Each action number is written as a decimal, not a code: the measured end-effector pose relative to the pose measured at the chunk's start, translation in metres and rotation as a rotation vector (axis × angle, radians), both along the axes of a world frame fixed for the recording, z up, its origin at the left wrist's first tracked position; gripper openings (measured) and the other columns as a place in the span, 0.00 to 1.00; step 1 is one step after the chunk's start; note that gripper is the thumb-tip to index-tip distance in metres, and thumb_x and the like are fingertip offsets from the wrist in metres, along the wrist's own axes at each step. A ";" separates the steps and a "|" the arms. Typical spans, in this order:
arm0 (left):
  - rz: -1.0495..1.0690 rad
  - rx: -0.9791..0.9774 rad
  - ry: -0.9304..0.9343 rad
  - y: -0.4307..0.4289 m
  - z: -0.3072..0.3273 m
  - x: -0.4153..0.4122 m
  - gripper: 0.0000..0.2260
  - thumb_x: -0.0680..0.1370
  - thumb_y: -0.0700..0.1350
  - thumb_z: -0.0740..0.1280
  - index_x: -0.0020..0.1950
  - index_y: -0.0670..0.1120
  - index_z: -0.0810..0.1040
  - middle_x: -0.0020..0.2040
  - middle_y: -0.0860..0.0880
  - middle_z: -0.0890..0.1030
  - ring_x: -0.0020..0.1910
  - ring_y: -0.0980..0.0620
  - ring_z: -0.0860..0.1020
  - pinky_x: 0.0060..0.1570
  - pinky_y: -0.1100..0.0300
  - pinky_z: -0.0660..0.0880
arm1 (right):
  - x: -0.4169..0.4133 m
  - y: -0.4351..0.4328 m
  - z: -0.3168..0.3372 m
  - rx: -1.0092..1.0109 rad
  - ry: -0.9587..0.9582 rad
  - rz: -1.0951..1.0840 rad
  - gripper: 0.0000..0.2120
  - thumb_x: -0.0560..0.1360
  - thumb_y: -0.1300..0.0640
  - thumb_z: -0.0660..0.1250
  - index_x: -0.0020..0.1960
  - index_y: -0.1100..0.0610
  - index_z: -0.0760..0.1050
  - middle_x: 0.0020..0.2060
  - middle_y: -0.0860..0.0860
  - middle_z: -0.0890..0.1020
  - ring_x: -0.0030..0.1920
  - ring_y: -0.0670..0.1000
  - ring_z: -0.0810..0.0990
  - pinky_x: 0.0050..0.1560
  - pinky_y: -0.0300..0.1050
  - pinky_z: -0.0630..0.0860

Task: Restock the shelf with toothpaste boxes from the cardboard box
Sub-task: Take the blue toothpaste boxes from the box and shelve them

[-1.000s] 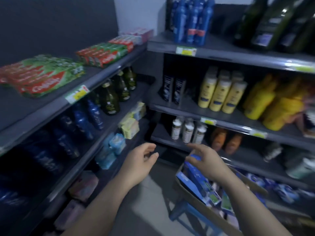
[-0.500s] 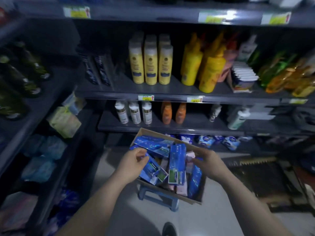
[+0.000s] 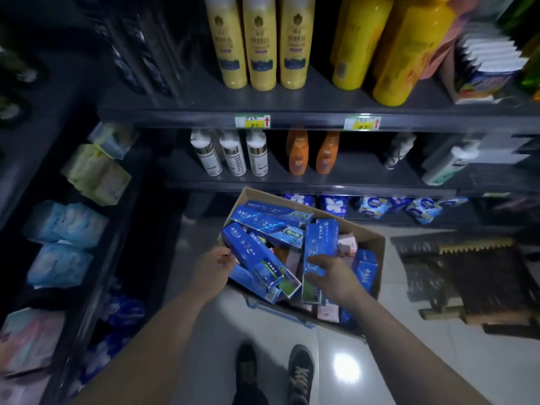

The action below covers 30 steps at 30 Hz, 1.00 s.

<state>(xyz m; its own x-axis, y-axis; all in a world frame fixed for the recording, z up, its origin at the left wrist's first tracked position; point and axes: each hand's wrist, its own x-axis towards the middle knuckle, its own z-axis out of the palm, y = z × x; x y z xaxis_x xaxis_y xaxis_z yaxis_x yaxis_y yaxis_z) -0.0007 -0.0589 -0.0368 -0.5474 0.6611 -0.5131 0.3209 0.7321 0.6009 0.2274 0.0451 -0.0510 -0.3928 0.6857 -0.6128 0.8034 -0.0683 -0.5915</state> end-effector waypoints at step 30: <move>0.057 0.200 -0.509 0.032 -0.051 -0.049 0.19 0.80 0.40 0.64 0.70 0.53 0.68 0.52 0.57 0.81 0.45 0.61 0.80 0.42 0.70 0.76 | -0.032 0.013 -0.055 -0.583 0.460 -0.669 0.14 0.79 0.50 0.58 0.50 0.59 0.76 0.40 0.60 0.82 0.36 0.56 0.79 0.32 0.45 0.72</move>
<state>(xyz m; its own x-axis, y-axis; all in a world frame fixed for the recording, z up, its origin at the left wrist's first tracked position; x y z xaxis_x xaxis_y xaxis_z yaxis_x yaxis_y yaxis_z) -0.0498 -0.0267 -0.0875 -0.3000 0.7496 -0.5900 -0.0835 0.5955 0.7990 0.1951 0.0578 -0.1060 -0.3188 0.4929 -0.8096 0.1950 -0.8018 -0.5649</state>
